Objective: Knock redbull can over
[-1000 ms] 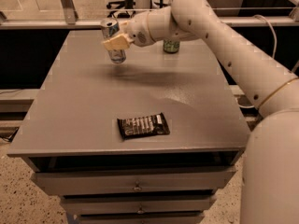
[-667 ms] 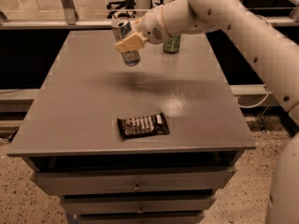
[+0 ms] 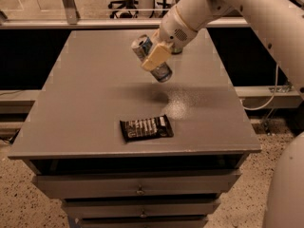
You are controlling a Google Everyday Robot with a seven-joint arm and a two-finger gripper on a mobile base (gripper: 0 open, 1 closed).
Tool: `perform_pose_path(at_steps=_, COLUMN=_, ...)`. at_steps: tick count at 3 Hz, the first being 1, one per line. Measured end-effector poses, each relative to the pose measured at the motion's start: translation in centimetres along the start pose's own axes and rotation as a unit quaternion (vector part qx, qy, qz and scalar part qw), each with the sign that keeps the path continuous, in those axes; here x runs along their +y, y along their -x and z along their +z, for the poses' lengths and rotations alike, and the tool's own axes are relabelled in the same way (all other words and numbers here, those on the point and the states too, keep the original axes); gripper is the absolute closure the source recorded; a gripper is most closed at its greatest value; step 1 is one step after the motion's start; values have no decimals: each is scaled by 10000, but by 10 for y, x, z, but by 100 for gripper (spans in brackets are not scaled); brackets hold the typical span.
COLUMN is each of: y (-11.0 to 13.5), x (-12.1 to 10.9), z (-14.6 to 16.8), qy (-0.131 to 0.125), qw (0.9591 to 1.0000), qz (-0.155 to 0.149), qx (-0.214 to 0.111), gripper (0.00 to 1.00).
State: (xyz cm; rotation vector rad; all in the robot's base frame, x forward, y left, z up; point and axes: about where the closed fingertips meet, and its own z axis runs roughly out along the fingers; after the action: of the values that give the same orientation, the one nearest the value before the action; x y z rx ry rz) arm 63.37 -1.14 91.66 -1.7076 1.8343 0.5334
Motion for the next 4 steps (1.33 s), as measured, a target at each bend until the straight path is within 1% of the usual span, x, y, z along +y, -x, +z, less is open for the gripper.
perform_pose_path(at_steps=1, y=-18, x=8, z=14, qy=278, qw=9956, qz=-167, qx=874, gripper=97)
perform_pose_path(at_steps=2, y=-25, x=7, z=27, qy=294, qw=9895, qz=-249, qx=1394, gripper=75)
perform_pose_path(at_steps=3, y=-27, x=9, z=41, qy=276, qw=9839, qz=-338, qx=1735, gripper=51)
perform_pose_path(at_steps=4, y=-28, x=11, z=51, qy=168, qw=9803, qz=-357, qx=1934, gripper=20)
